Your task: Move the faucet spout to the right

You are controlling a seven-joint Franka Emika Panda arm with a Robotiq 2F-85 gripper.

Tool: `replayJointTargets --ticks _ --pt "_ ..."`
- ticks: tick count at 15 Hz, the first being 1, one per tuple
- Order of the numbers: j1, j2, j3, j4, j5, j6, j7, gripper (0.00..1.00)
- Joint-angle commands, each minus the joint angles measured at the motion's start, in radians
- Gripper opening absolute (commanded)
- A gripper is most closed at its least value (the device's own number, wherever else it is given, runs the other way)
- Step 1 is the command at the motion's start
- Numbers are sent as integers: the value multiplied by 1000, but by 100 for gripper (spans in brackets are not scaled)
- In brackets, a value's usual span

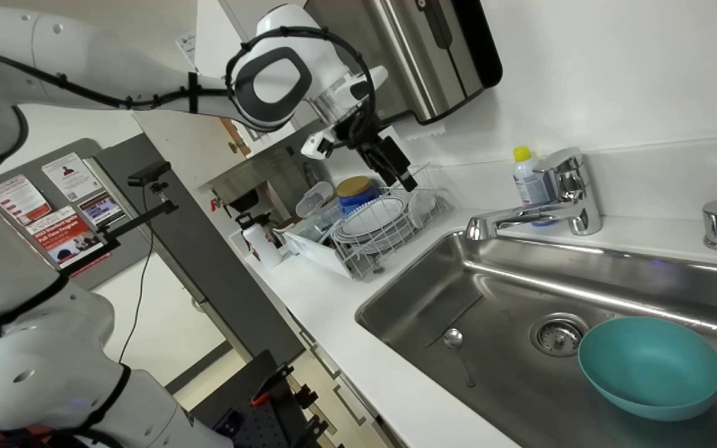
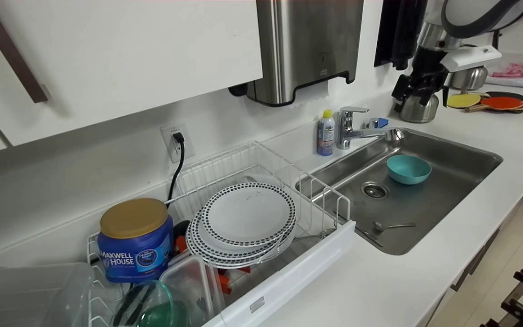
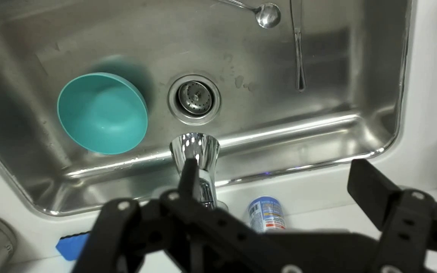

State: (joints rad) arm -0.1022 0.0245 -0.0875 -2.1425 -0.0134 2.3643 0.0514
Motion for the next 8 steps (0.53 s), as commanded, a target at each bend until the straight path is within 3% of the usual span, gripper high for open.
replayJointTargets --ticks 1,5,8 --pt "3 0 -3 1 0 -2 -3 100" --pt "4 120 -12 91 -136 28 43 100" --pt "6 206 -23 167 -160 13 53 100"
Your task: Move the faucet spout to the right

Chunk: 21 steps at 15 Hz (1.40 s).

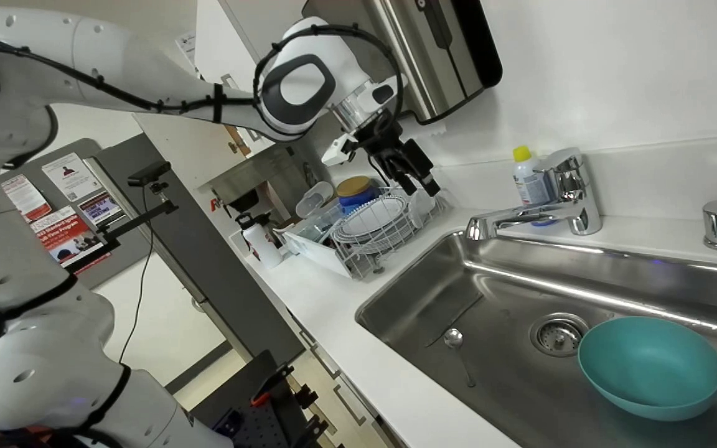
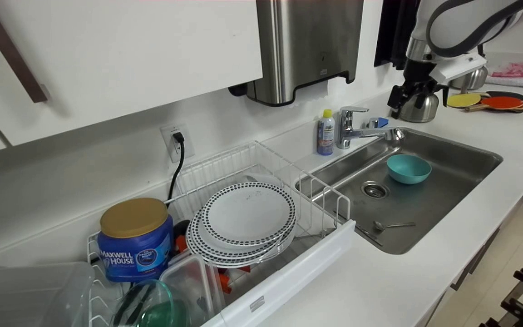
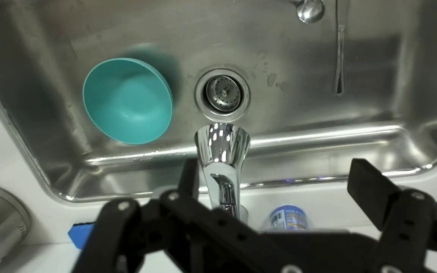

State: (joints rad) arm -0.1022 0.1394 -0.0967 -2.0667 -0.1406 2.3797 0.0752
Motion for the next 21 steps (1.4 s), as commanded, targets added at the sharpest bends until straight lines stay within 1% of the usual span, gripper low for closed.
replayJointTargets --ticks 1,7,14,15,16,18,21 --pt "6 123 -19 123 -33 -15 36 100" --pt "-3 268 -42 276 -1 -60 22 100" --pt "-12 374 -51 394 12 -143 22 100" --pt "-14 382 -51 405 14 -161 19 96" --pt "-15 390 -52 415 14 -173 19 74" --pt "-19 404 -52 432 18 -198 17 68" --pt "-27 421 -48 454 29 -234 13 45"
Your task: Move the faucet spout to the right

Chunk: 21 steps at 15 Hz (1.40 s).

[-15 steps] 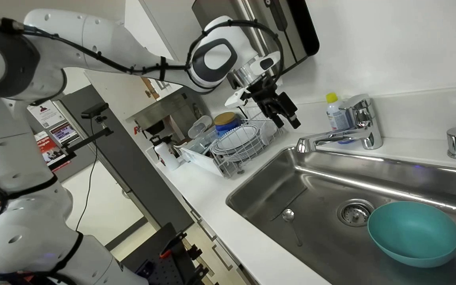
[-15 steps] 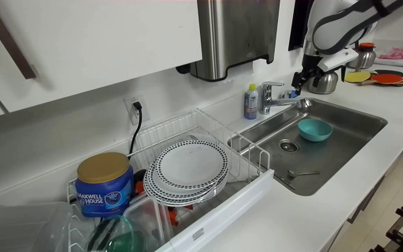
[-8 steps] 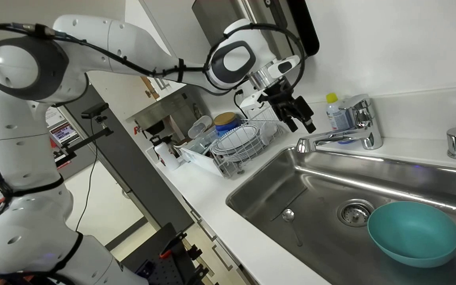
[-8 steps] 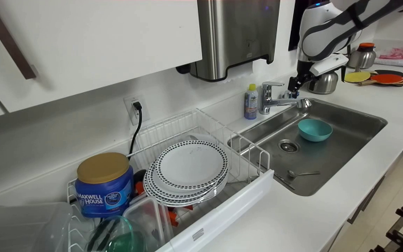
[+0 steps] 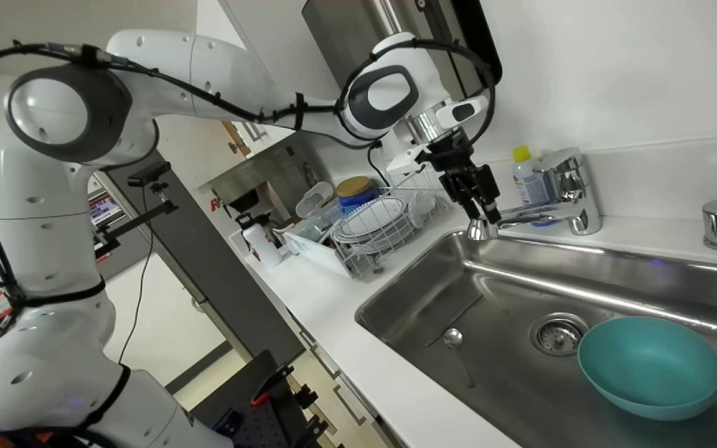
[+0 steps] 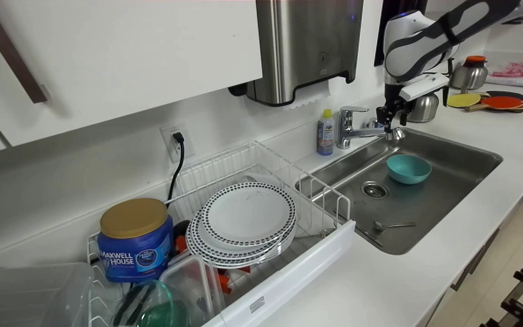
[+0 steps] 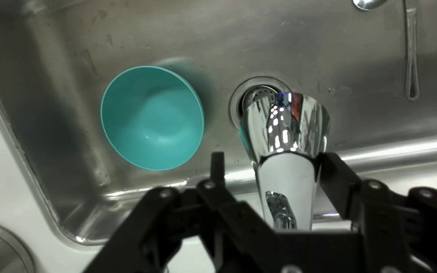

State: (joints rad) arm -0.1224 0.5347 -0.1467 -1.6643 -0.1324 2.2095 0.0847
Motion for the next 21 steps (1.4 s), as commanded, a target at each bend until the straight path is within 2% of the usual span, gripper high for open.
replayJointTargets --ticks 1,3,7,9,11,12,13,15,21 --pt "-7 31 2 58 23 -73 3 36" --pt "-8 38 1 72 25 -91 3 21" --pt "-16 53 -7 122 3 -132 -27 12" --pt "-27 73 -10 160 3 -165 -40 0" --pt "-37 69 -7 174 13 -186 -39 0" --pt "-38 59 -8 171 13 -189 -34 26" --pt "-41 51 -7 170 12 -190 -37 27" --pt "-44 35 -12 167 2 -184 -37 40" --pt "-49 -42 -8 133 5 -234 -59 86"
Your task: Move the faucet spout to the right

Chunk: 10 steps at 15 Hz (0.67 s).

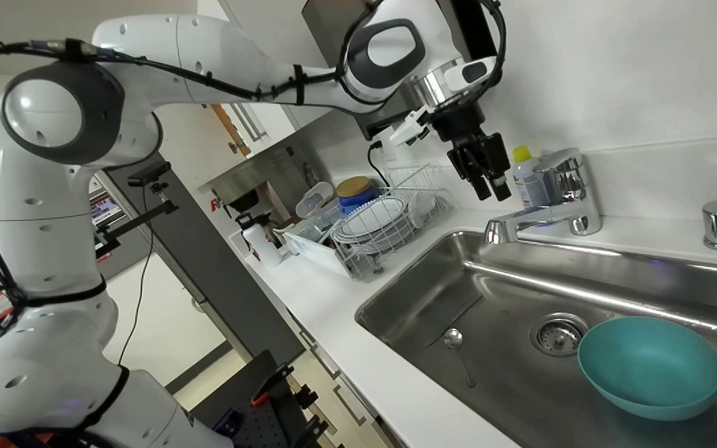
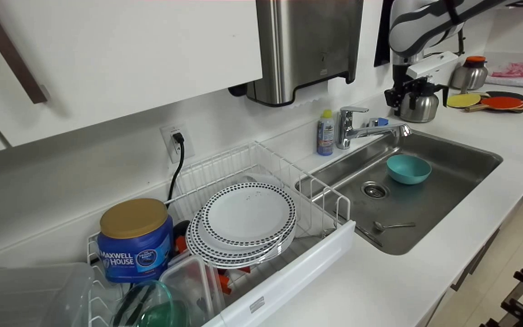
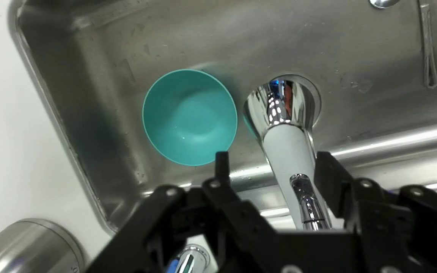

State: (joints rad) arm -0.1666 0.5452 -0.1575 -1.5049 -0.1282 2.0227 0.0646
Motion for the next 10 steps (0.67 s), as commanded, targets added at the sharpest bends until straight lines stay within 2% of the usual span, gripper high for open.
replayJointTargets --ticks 1,2,3,6,10 --pt "-12 -46 4 -17 4 -53 -53 92" --pt "-19 -40 6 -10 10 -58 -70 99" --pt "-29 -28 9 -2 16 -56 -96 100" --pt "-53 5 19 7 28 -42 -169 100" --pt "-81 51 42 29 79 -79 -245 100"
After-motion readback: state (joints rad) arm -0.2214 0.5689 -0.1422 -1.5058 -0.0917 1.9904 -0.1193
